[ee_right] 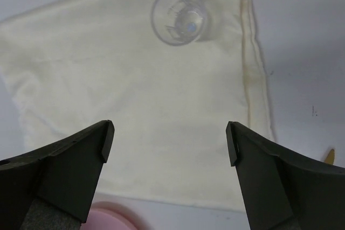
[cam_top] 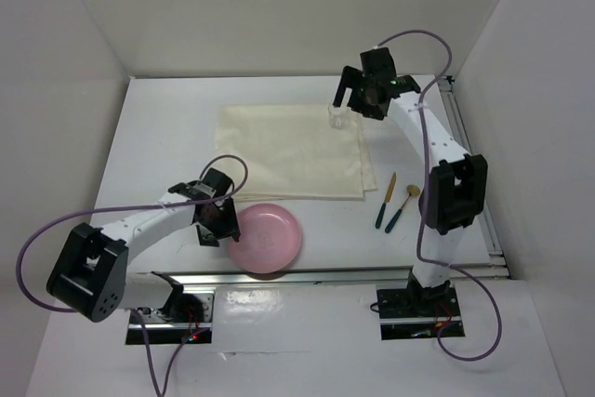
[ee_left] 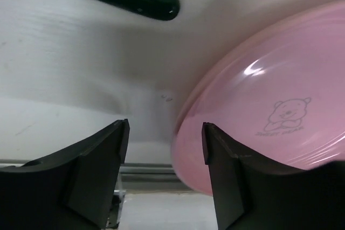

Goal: Set the dinner table for one person

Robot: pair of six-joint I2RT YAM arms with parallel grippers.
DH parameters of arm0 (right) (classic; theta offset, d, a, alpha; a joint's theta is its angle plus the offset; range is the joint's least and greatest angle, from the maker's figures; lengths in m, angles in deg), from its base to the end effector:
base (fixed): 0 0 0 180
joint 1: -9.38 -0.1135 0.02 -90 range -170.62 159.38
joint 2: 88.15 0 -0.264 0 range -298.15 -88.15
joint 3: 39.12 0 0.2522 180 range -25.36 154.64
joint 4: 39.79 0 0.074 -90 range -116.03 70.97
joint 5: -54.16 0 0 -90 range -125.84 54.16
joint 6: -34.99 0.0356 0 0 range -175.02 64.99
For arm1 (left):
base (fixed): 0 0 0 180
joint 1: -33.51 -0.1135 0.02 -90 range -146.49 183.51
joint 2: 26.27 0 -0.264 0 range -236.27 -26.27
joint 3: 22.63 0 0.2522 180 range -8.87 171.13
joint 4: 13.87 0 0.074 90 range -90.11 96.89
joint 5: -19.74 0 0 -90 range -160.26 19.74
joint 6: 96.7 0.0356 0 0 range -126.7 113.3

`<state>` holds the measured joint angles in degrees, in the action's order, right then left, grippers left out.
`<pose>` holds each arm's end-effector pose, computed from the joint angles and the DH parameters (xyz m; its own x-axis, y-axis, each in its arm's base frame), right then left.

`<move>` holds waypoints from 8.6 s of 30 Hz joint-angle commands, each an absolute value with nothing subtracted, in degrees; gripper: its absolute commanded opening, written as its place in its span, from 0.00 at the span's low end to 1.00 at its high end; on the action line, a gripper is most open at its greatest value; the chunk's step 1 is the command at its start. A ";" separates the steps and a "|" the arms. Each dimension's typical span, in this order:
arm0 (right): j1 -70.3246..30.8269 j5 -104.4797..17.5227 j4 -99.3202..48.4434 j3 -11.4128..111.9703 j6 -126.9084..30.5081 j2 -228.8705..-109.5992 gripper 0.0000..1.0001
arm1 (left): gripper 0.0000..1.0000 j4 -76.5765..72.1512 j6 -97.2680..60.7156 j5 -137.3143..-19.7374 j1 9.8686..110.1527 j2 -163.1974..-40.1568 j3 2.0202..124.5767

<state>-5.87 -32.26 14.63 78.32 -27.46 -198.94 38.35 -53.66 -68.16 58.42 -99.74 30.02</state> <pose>0.4230 0.1130 0.3084 -0.7361 0.2778 -0.6173 0.1336 0.9536 0.2699 0.1934 -0.0884 0.1721 -0.8926 -0.3908 -0.2247 -0.3534 0.9161 -0.1893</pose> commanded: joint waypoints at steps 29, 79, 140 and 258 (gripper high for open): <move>8.84 -35.91 15.54 34.53 -28.30 -165.59 0.65 | 0.00 39.18 -48.36 -64.73 59.36 -122.91 76.80; 4.46 -34.17 8.76 22.27 -22.14 -168.06 0.01 | 0.52 33.29 -42.38 -71.06 54.52 -149.93 89.12; 2.33 -33.10 14.75 37.69 -25.86 -173.16 0.64 | 0.77 41.38 -41.05 -64.92 53.46 -123.33 87.47; -6.71 -36.45 15.98 53.83 -35.77 -184.84 0.67 | 0.00 45.86 -76.33 -52.52 43.61 -109.95 43.59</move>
<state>-6.15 -37.66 14.65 51.13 -35.18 -188.27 43.94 -80.93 -57.31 42.99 -114.37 41.72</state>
